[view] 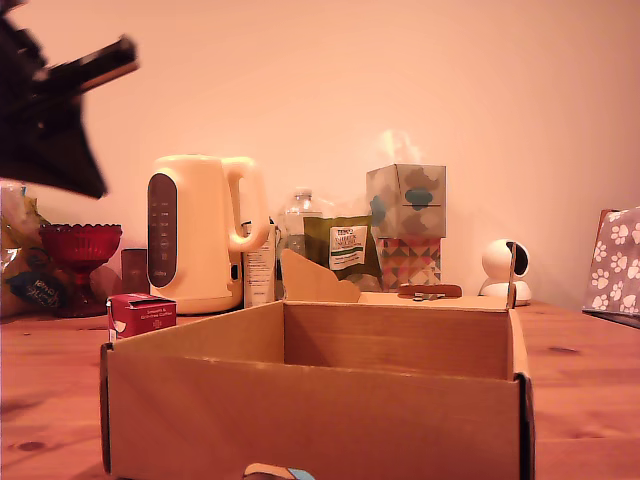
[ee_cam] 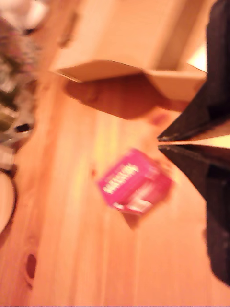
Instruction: Pick the red carton of coffee filters and place it in the cardboard box
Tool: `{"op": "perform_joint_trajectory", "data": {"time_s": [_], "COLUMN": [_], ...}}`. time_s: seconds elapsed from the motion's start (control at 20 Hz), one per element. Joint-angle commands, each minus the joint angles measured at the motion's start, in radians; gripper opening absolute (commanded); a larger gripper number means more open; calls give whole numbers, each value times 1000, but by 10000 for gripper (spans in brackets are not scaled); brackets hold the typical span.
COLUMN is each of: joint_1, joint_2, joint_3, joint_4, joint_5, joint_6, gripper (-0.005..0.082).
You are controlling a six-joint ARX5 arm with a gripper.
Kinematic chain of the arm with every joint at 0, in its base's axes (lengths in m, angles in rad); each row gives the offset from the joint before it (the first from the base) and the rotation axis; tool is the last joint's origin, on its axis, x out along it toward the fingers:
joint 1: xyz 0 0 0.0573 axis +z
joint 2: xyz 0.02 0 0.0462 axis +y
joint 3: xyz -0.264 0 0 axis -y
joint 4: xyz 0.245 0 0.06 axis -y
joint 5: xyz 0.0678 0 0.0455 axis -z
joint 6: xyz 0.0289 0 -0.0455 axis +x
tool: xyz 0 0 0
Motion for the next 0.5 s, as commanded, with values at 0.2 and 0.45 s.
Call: {"op": "perform_joint_trajectory", "data": {"time_s": [0.2,0.45], "joint_1": [6,6], "joint_2": [126,266], "joint_3": [152,298], "joint_4": [-135,-290], "joint_5": [10,5], "joint_6": [-29,-84], "gripper": [762,762]}}
